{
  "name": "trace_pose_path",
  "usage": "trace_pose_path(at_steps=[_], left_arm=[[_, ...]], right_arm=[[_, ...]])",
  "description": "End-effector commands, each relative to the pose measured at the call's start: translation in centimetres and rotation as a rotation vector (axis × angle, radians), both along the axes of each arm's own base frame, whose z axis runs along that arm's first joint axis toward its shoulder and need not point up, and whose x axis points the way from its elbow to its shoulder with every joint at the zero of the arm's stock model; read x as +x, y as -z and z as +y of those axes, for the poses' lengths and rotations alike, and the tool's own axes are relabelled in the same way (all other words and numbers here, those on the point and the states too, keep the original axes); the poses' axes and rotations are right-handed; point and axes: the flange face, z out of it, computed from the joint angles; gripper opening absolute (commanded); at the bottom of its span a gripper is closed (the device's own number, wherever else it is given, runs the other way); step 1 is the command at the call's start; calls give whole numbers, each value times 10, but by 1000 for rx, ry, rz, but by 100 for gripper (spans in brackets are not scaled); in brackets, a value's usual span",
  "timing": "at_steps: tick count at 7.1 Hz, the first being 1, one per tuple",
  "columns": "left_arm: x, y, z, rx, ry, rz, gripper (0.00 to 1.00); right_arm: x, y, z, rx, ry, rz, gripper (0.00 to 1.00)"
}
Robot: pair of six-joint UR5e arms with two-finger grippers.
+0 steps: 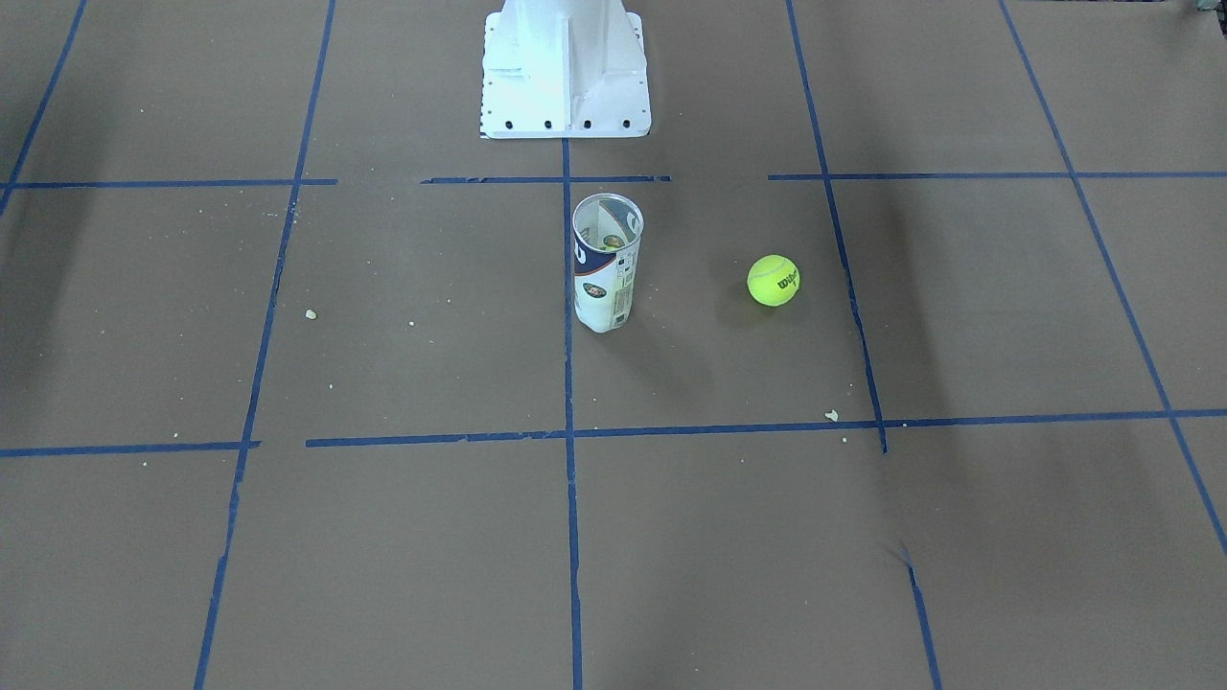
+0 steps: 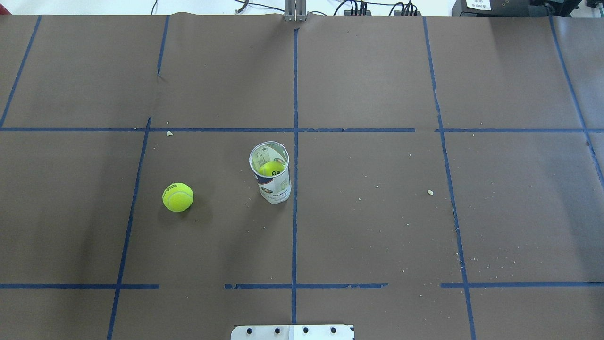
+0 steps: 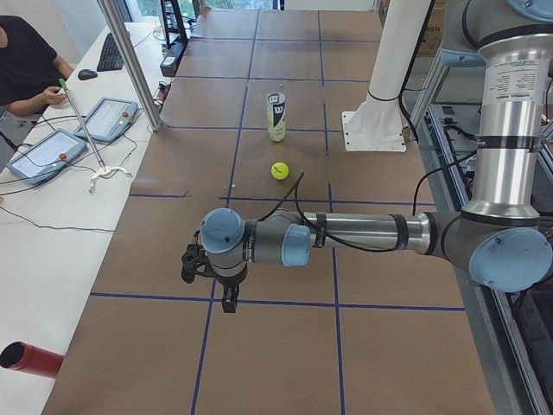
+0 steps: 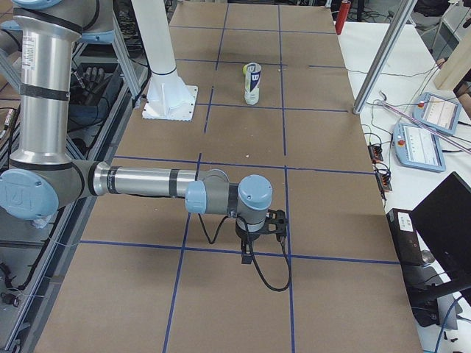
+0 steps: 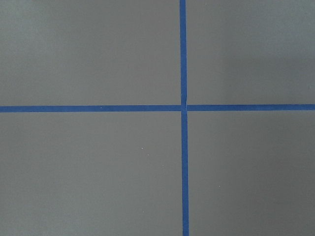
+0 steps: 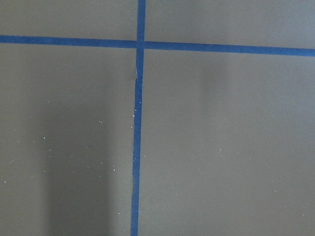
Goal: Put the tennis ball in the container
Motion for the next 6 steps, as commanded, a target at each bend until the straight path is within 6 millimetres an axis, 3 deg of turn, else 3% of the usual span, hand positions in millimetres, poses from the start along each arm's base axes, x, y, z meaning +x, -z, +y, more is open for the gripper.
trace_pose_path(at_steps=[1, 2, 3, 4, 5, 6], left_arm=[[-3, -5, -1, -2, 4, -46, 100], [-4, 11, -9, 35, 4, -63, 100], [-4, 43, -23, 92, 9, -63, 100], [3, 81, -49, 161, -3, -64, 100], [47, 119, -61, 195, -40, -50, 100], [99, 168, -55, 177, -9, -35, 100]], right_arm=[[0, 0, 0, 0, 0, 0, 100], [0, 0, 0, 0, 0, 0, 100], [0, 0, 0, 0, 0, 0, 100], [0, 0, 0, 0, 0, 0, 100], [0, 0, 0, 0, 0, 0, 100], [0, 0, 0, 0, 0, 0, 100]])
